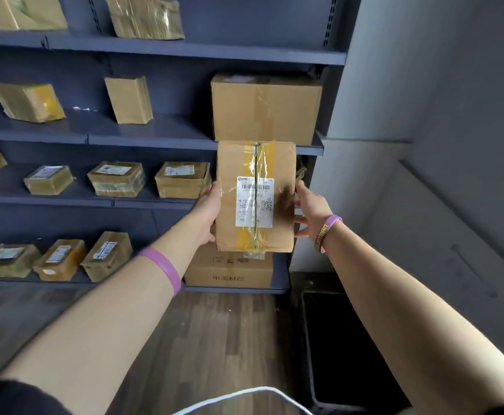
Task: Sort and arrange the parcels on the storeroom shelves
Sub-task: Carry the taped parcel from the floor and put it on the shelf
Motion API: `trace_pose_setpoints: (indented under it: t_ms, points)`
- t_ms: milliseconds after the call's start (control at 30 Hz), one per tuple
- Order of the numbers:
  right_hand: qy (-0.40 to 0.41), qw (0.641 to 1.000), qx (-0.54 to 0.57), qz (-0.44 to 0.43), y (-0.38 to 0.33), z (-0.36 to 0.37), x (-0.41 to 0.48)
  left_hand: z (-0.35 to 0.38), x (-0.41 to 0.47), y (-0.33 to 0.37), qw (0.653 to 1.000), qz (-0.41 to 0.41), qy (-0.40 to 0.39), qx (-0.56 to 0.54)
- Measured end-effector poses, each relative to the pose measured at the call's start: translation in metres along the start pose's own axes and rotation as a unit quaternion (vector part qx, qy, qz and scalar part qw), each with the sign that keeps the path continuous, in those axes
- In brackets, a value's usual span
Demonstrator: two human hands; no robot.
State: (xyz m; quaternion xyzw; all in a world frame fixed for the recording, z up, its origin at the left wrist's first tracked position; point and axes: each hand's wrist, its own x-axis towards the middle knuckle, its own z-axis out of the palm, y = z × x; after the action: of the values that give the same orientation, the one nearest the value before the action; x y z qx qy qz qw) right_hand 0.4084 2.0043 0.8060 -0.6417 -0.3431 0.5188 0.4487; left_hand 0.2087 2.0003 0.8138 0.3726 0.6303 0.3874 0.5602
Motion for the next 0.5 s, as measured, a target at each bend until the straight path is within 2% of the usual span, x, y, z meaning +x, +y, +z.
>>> trace_pose_setpoints:
  t_ms: [200,300,500]
  points:
    - [-0.001,0.996,0.02,-0.084,-0.076,-0.005,0.058,0.025,0.04,0.081,0.991,0.132,0.018,0.012]
    - [-0.006,0.989,0.027,-0.148,-0.134,-0.005,0.074,0.027,0.053,0.136,0.976,0.216,0.036,0.01]
    - [-0.024,0.966,0.02,-0.257,-0.253,0.005,0.089,0.014,0.07,0.254,0.944,0.326,0.046,-0.015]
